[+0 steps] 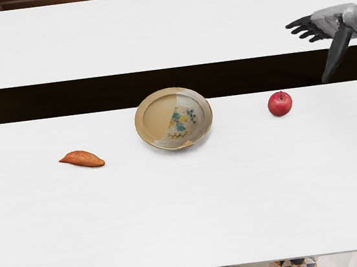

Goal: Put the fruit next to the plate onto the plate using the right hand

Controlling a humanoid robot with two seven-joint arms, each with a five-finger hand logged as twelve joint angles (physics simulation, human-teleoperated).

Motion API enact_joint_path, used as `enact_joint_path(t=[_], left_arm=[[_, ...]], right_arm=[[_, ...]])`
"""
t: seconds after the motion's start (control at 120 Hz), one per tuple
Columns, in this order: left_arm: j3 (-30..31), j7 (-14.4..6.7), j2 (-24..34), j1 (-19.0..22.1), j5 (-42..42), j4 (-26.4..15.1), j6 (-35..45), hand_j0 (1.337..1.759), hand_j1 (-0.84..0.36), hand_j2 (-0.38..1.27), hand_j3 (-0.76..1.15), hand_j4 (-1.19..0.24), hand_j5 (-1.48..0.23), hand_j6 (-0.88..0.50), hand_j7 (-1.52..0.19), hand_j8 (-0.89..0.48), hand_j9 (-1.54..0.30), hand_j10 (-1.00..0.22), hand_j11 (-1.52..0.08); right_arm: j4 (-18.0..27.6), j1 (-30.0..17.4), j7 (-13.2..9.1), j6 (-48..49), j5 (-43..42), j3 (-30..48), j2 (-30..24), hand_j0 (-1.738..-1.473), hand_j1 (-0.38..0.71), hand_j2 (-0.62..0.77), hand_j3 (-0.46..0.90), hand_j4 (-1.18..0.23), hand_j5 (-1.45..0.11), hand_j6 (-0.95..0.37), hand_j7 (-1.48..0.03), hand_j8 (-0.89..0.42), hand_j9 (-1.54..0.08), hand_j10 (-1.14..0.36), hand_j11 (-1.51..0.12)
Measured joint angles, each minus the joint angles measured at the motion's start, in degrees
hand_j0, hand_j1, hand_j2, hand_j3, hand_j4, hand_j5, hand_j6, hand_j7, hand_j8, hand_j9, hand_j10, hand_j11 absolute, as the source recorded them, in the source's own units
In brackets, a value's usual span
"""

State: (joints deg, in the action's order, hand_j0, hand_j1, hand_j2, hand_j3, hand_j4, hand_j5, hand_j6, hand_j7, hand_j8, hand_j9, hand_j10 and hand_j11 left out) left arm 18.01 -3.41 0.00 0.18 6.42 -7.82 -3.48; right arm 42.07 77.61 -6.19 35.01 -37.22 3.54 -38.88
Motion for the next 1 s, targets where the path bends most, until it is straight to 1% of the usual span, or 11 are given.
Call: enact_joint_path(t=[0.067,0.15,0.2,0.258,0.292,0.342,0.4,0.525,0.658,0.817,1.0], left_arm=[[0.0,0.0,0.0,0.0,0.0,0.0,0.0,1.658,0.06,0.05,0.0,-0.24,-0.32,-0.24,-0.32,-0.24,-0.32,-0.24,-0.32],[0.0,0.0,0.0,0.0,0.0,0.0,0.0,1.658,0.06,0.05,0.0,-0.24,-0.32,-0.24,-0.32,-0.24,-0.32,-0.24,-0.32],[0.0,0.0,0.0,0.0,0.0,0.0,0.0,1.658,0.06,0.05,0.0,-0.24,-0.32,-0.24,-0.32,-0.24,-0.32,-0.24,-0.32],[0.0,0.0,0.0,0.0,0.0,0.0,0.0,1.658,0.06,0.05,0.0,-0.24,-0.32,-0.24,-0.32,-0.24,-0.32,-0.24,-0.32],[0.0,0.0,0.0,0.0,0.0,0.0,0.0,1.658,0.06,0.05,0.0,-0.24,-0.32,-0.24,-0.32,-0.24,-0.32,-0.24,-0.32],[0.0,0.0,0.0,0.0,0.0,0.0,0.0,1.658,0.06,0.05,0.0,-0.24,-0.32,-0.24,-0.32,-0.24,-0.32,-0.24,-0.32],[0.0,0.0,0.0,0.0,0.0,0.0,0.0,1.658,0.06,0.05,0.0,-0.24,-0.32,-0.24,-0.32,-0.24,-0.32,-0.24,-0.32],[0.0,0.0,0.0,0.0,0.0,0.0,0.0,1.658,0.06,0.05,0.0,-0.24,-0.32,-0.24,-0.32,-0.24,-0.32,-0.24,-0.32],[0.0,0.0,0.0,0.0,0.0,0.0,0.0,1.658,0.06,0.05,0.0,-0.24,-0.32,-0.24,-0.32,-0.24,-0.32,-0.24,-0.32],[0.0,0.0,0.0,0.0,0.0,0.0,0.0,1.658,0.06,0.05,0.0,-0.24,-0.32,-0.24,-0.32,-0.24,-0.32,-0.24,-0.32],[0.0,0.0,0.0,0.0,0.0,0.0,0.0,1.658,0.06,0.05,0.0,-0.24,-0.32,-0.24,-0.32,-0.24,-0.32,-0.24,-0.32]], right_arm=[[0.2,-0.1,-1.1,0.0,0.0,0.1,0.3,-1.658,-0.32,0.0,0.0,-0.03,-0.03,-0.03,-0.03,-0.03,-0.03,-0.03,-0.03],[4.4,1.5,-5.0,0.0,0.1,0.4,0.3,-1.658,-0.32,0.0,0.0,-0.03,-0.03,-0.03,-0.03,-0.03,-0.03,-0.03,-0.03],[8.1,2.5,-9.5,0.0,0.8,0.5,0.3,-1.658,-0.32,0.0,0.0,-0.03,-0.03,-0.03,-0.03,-0.03,-0.03,-0.03,-0.03],[13.8,3.2,-17.0,0.0,2.9,0.8,-0.3,-1.658,-0.32,0.0,0.0,-0.03,-0.04,-0.03,-0.03,-0.03,-0.04,-0.03,-0.04],[17.7,3.4,-20.2,0.0,4.2,1.7,-1.3,-1.658,-0.32,-0.01,0.0,-0.03,-0.04,-0.03,-0.03,-0.03,-0.04,-0.03,-0.04],[22.4,3.7,-23.5,0.0,5.6,3.7,-2.9,-1.658,-0.32,-0.01,0.0,-0.03,-0.04,-0.03,-0.04,-0.03,-0.04,-0.03,-0.04],[27.1,4.1,-25.8,0.0,6.3,5.3,-4.5,-1.658,-0.32,-0.01,0.0,-0.03,-0.04,-0.03,-0.04,-0.03,-0.04,-0.03,-0.04],[33.9,4.2,-27.9,0.0,4.4,6.9,-6.0,-1.658,-0.32,-0.01,0.0,-0.03,-0.04,-0.03,-0.04,-0.03,-0.04,-0.03,-0.04],[36.5,3.0,-28.6,0.0,-0.7,7.2,-6.3,-1.658,-0.32,-0.01,0.0,-0.03,-0.04,-0.03,-0.04,-0.03,-0.04,-0.03,-0.04],[35.6,-0.1,-28.8,-4.7,-6.9,7.3,-4.0,-1.658,-0.32,-0.01,0.0,-0.03,-0.04,-0.03,-0.04,-0.03,-0.04,-0.03,-0.04],[31.6,-2.5,-28.8,-13.3,-13.3,7.2,1.7,-1.658,-0.32,-0.01,0.0,-0.03,-0.04,-0.03,-0.04,-0.03,-0.04,-0.03,-0.04]])
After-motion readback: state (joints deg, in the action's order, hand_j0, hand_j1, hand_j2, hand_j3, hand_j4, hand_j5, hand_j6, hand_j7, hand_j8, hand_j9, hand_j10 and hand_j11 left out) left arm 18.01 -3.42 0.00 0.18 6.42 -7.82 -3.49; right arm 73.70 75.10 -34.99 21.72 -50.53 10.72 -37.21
